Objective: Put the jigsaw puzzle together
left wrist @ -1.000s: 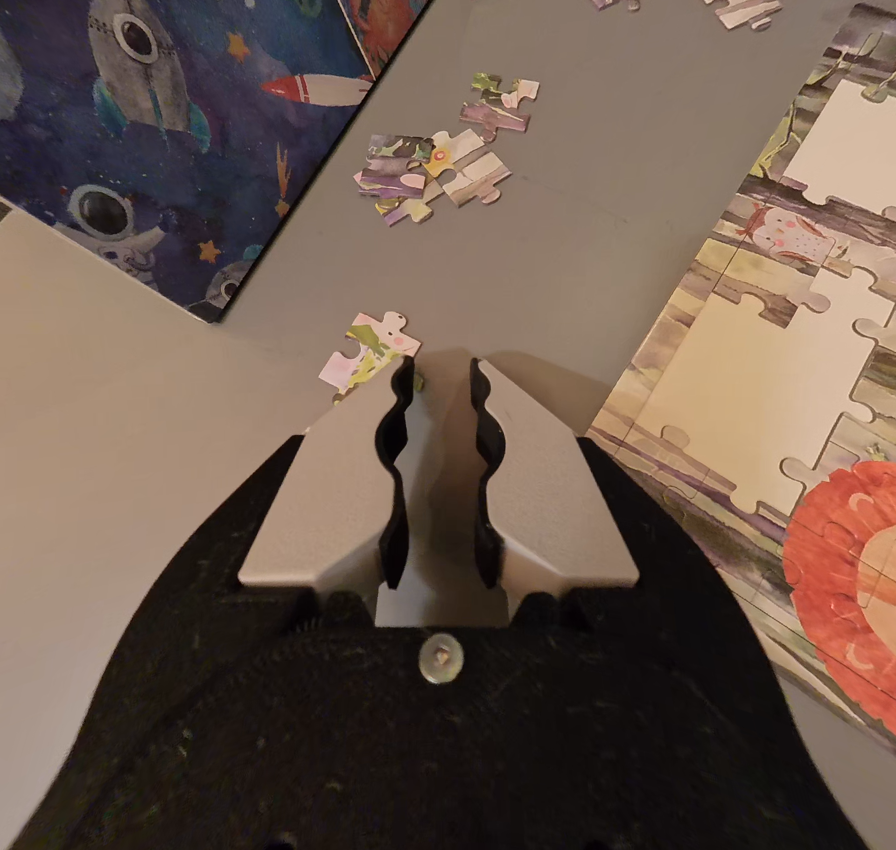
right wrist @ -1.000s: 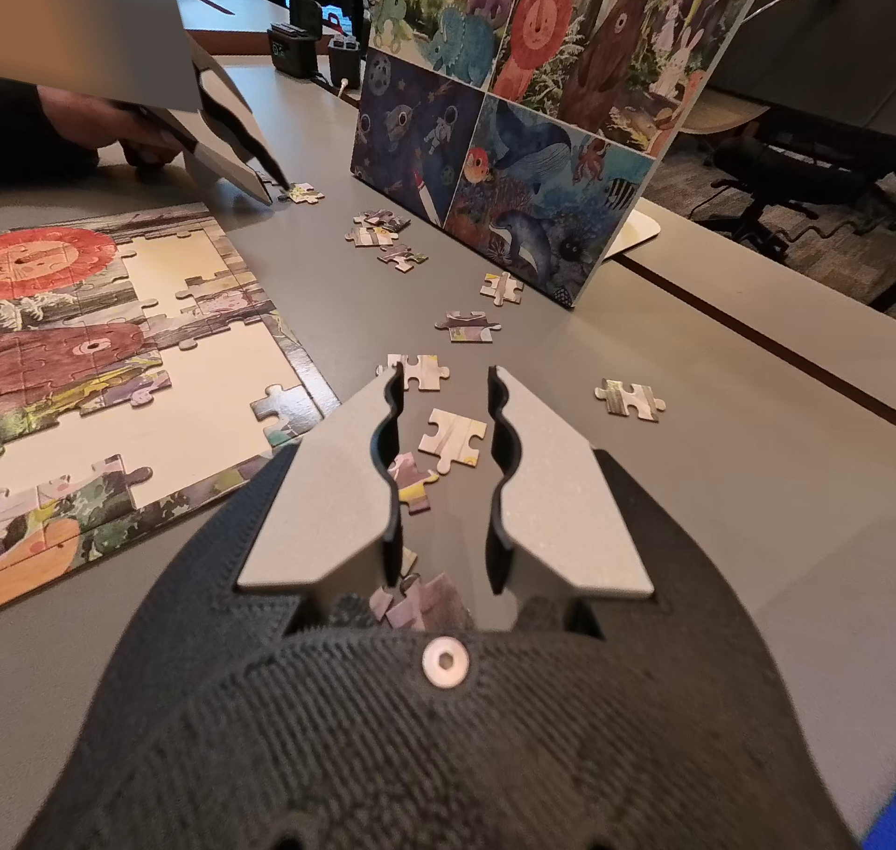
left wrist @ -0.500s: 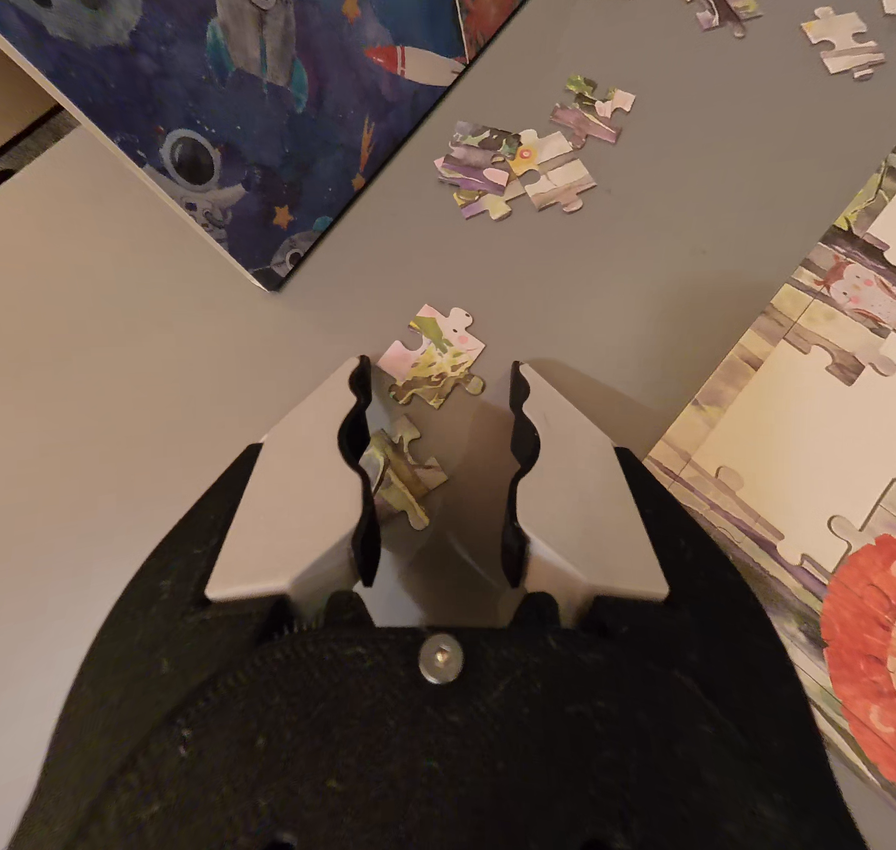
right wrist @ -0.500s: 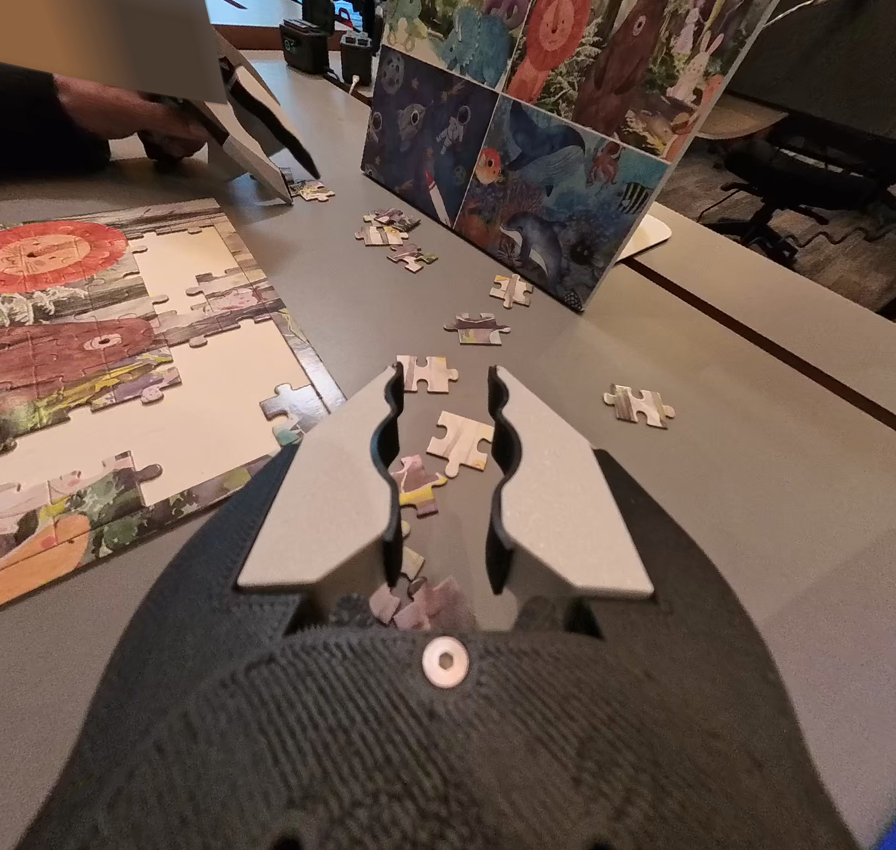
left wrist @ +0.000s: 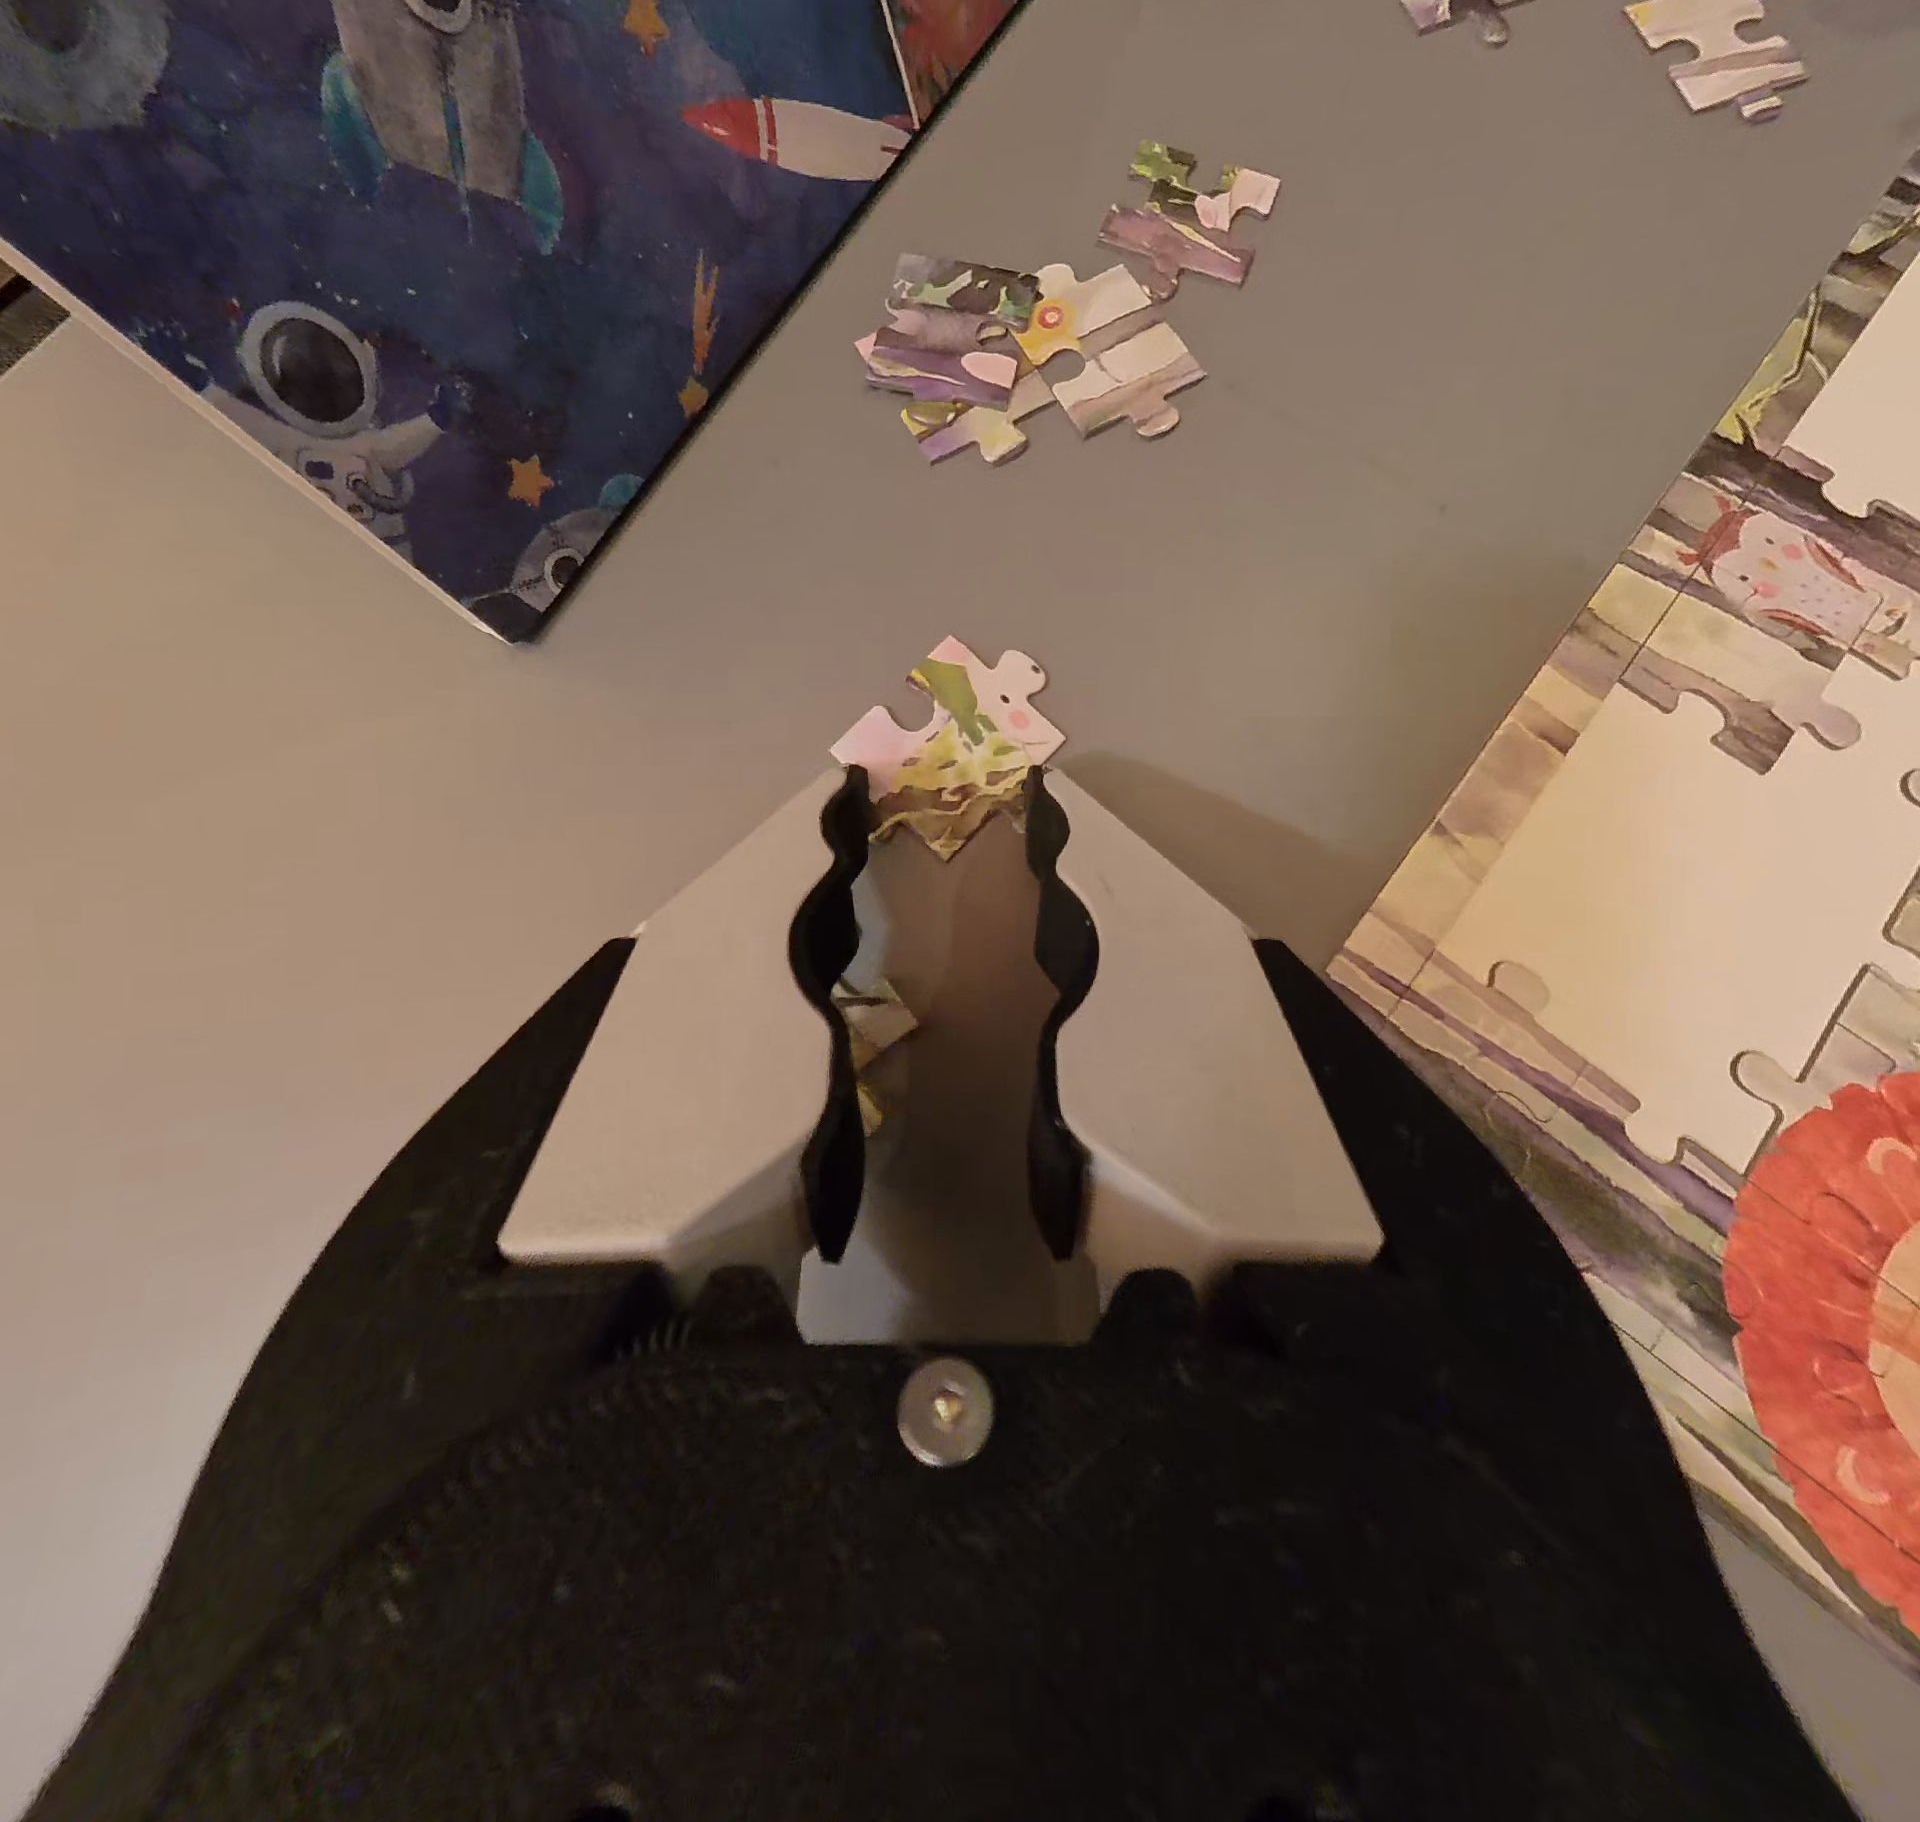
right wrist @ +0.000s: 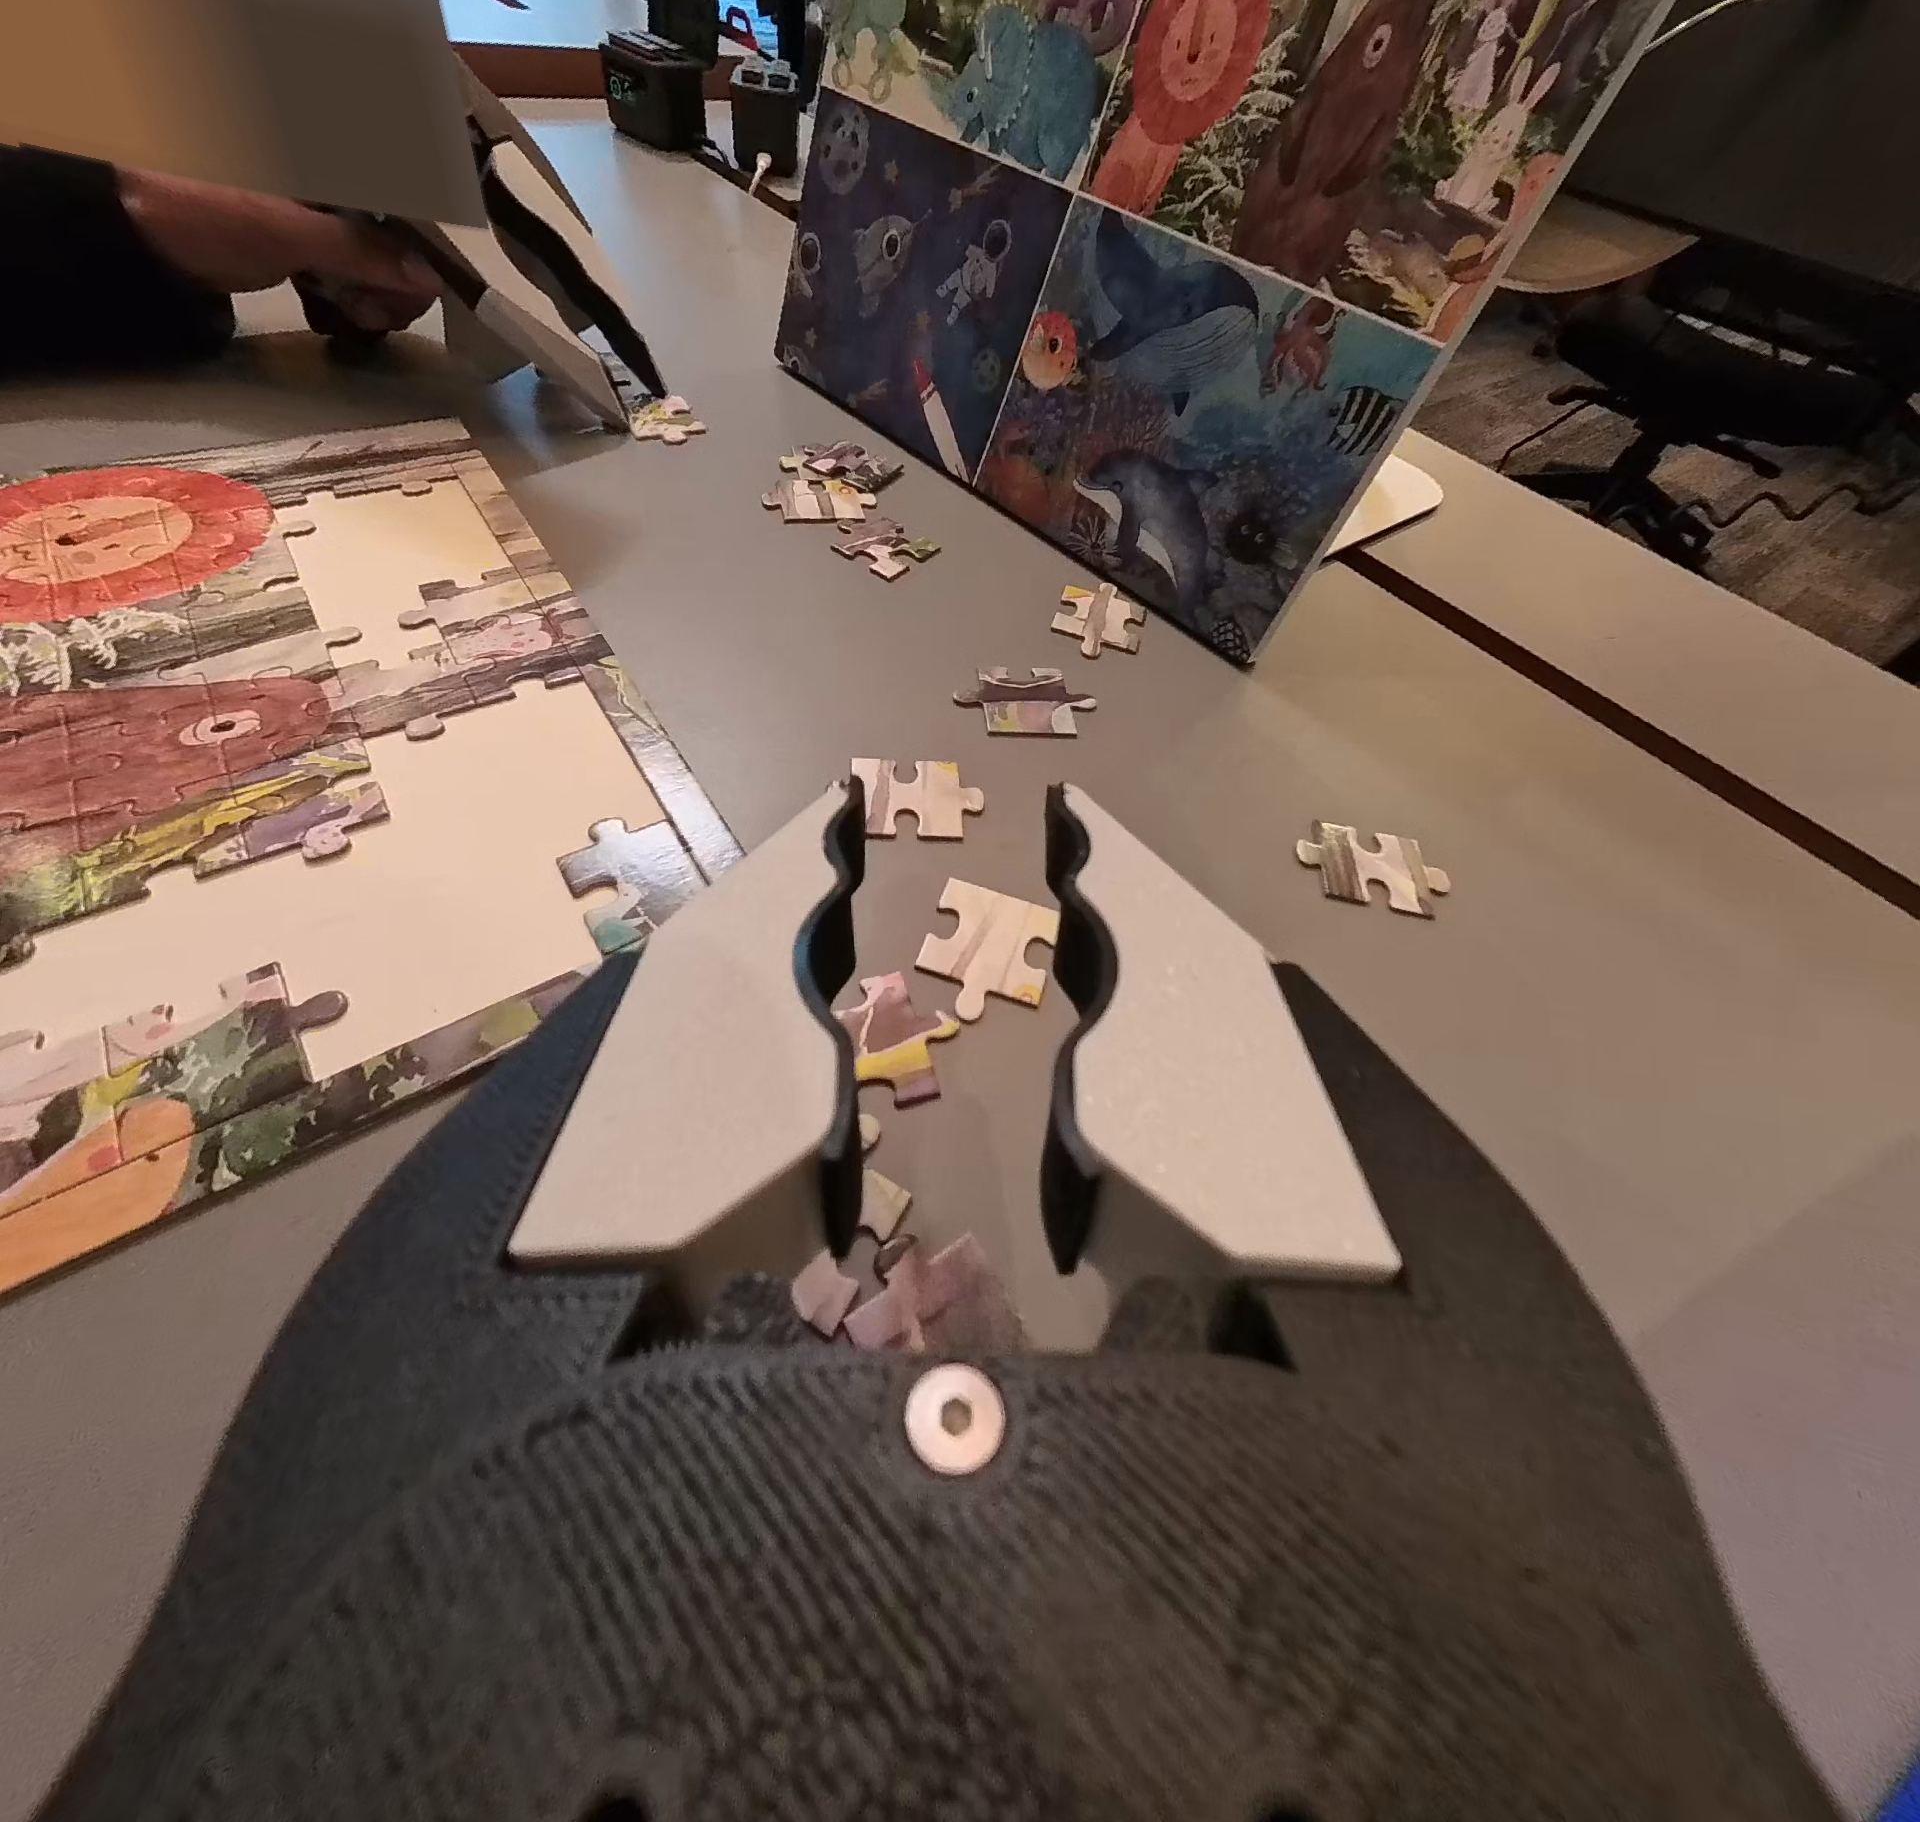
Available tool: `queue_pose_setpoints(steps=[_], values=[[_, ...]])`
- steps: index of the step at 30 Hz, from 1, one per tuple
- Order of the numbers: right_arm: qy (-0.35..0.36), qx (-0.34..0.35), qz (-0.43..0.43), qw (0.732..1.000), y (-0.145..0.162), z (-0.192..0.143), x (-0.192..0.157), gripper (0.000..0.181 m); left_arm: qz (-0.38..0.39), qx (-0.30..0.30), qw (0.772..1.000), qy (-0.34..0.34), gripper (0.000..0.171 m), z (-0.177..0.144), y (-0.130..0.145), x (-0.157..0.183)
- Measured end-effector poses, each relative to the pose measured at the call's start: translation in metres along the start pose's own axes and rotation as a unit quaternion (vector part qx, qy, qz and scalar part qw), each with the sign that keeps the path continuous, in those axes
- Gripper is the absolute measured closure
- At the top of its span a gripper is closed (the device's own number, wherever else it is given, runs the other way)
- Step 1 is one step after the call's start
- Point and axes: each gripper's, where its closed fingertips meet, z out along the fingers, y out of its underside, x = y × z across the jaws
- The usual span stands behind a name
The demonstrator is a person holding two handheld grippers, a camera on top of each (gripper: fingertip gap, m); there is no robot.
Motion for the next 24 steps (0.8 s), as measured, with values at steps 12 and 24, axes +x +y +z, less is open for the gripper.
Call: queue_pose_setpoints(steps=[12, 24], values=[[-0.001, -0.003, -0.001, 1.0, 0.001, 0.001, 0.0, 0.148, 0.037, -0.001, 0.999, 0.039, 0.143, 0.002, -0.002, 0.027], [-0.001, -0.005, -0.001, 1.0, 0.002, 0.001, -0.001, 0.148, 0.052, 0.024, 0.997, 0.045, 0.143, -0.006, -0.014, 0.04]])
